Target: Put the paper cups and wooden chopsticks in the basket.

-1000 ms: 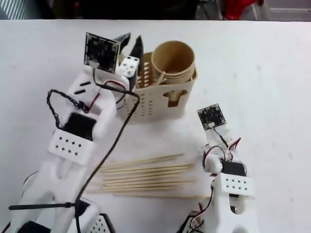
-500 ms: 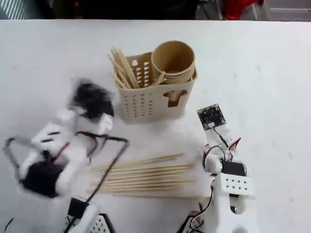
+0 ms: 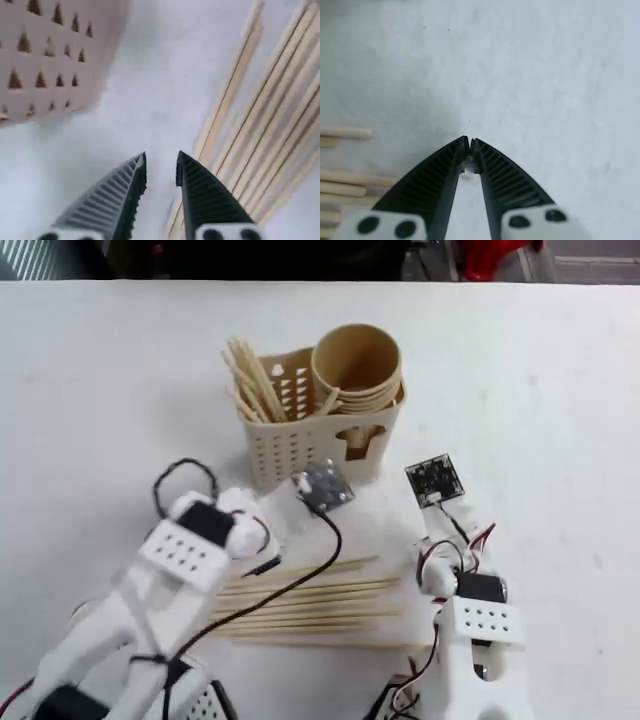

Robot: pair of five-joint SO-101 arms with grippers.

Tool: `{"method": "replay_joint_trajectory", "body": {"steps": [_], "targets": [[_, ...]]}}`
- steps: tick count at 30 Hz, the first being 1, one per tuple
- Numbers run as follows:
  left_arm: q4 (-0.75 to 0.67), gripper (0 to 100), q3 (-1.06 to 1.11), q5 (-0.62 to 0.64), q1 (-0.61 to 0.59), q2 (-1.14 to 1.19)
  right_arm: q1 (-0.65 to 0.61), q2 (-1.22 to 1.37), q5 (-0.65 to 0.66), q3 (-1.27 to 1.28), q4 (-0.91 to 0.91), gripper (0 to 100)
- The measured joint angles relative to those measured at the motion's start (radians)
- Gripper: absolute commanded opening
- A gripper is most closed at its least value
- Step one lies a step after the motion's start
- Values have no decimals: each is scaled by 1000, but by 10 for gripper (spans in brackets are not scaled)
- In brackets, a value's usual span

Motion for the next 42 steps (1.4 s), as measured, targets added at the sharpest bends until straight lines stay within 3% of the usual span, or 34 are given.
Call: {"method": "replay_joint_trajectory", "body": {"steps": [8, 13, 20, 24, 36, 42], "targets": [[-80, 122, 0, -147, 41, 238, 0, 0, 0, 0, 0, 18], [-160, 122, 0, -152, 68, 338, 0, 0, 0, 0, 0, 18], [-152, 113, -72, -103, 69, 443, 0, 0, 0, 0, 0, 18], [-146, 16, -94, -94, 72, 474, 0, 0, 0, 0, 0, 18], [-137, 22, -94, -81, 72, 443, 0, 0, 0, 0, 0, 18], [-2, 22, -97, -75, 66, 140, 0, 0, 0, 0, 0, 18]]}}
